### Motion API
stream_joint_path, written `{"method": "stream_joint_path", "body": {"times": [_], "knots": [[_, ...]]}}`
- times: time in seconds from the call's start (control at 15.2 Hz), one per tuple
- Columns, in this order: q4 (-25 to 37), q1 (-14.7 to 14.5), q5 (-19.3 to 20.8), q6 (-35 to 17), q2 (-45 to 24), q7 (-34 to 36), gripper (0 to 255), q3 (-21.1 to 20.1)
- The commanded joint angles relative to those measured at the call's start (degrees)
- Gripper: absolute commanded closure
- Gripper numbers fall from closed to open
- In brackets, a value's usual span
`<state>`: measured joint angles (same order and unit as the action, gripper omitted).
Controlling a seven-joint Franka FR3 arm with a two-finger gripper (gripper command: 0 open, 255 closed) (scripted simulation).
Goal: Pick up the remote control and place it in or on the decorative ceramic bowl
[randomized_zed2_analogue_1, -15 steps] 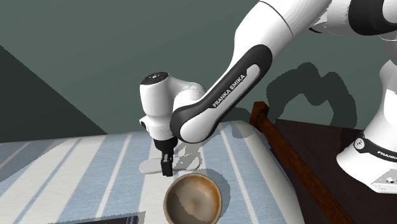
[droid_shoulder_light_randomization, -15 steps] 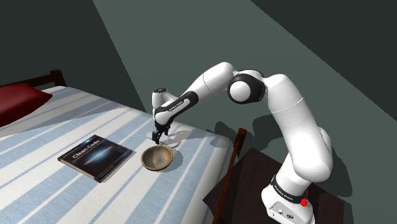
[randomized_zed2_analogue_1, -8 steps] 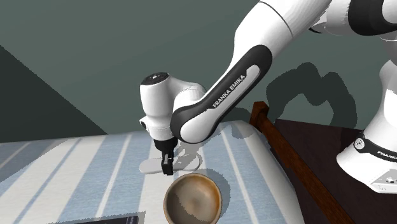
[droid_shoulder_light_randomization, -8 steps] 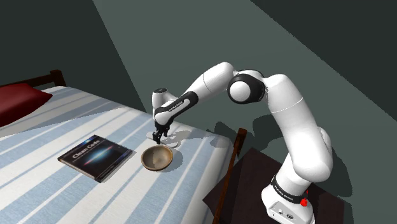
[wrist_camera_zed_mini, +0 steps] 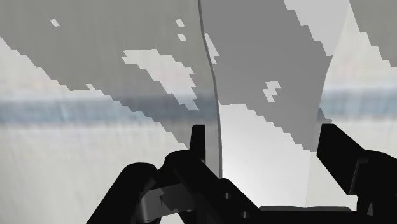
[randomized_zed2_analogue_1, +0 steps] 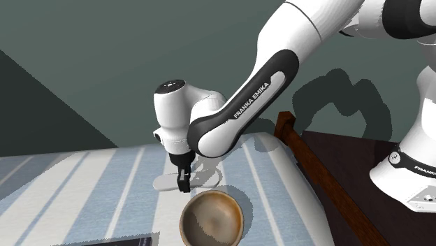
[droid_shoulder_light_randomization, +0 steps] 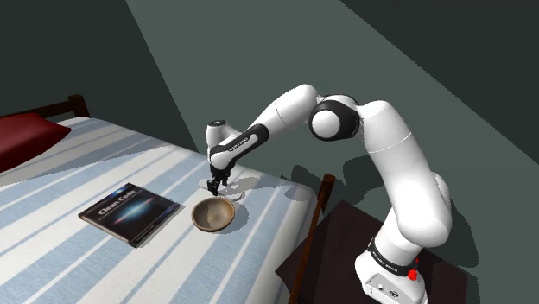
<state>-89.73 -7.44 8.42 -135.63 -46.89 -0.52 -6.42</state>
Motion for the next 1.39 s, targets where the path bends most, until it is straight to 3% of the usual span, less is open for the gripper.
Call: {"method": "stream_joint_path", "body": {"times": [0.0,1.32], "knots": [[-0.2,0.0,-0.1,0.4,0.6,0.0,255,-0.1],[-0.5,0.8,-1.4,10.1,10.6,-1.0,255,-1.2]]}}
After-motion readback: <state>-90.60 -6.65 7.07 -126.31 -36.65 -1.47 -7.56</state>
